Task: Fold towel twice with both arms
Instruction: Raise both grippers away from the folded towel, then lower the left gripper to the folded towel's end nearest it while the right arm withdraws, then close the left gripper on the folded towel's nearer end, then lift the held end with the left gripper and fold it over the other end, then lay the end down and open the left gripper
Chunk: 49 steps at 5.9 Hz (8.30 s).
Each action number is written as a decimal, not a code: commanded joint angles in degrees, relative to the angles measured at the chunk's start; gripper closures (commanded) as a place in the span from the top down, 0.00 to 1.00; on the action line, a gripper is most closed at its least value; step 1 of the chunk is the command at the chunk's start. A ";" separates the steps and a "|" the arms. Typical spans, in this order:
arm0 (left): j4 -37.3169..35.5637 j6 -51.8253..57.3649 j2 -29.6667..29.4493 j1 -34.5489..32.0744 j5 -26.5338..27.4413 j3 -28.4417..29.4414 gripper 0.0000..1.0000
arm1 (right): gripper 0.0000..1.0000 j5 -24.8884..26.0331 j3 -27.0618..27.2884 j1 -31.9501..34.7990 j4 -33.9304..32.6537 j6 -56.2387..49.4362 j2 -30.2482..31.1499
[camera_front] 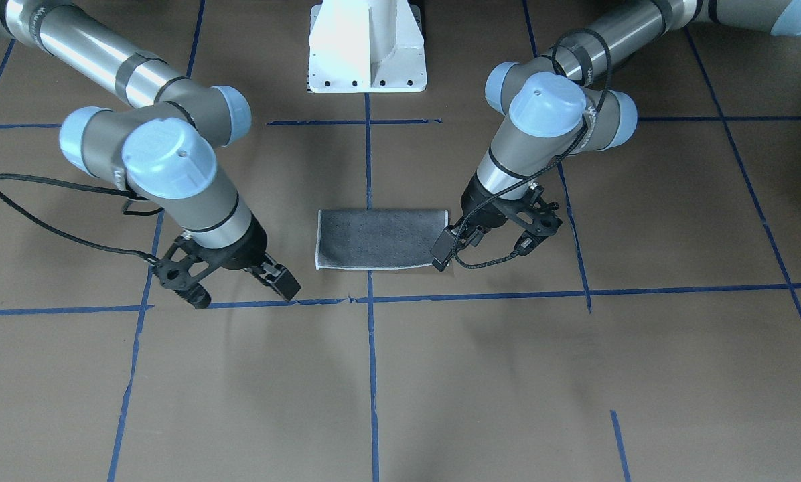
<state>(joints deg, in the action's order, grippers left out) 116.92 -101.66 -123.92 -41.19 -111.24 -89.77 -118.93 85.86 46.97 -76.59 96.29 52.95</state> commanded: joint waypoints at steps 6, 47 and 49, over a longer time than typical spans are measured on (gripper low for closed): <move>-0.46 28.98 5.62 7.78 3.57 -2.54 1.00 | 1.00 3.10 19.43 2.06 0.29 -40.22 29.90; -19.68 62.28 -13.32 7.47 7.82 2.02 1.00 | 1.00 -13.41 3.96 30.19 -1.20 -77.20 29.15; -26.19 69.21 -7.07 -4.10 -6.02 -3.82 1.00 | 1.00 -13.52 3.44 31.42 -2.59 -82.12 28.71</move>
<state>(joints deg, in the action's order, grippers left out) 93.39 -34.93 -134.26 -39.61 -110.40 -90.93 -132.28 89.50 77.73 -78.37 16.28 81.91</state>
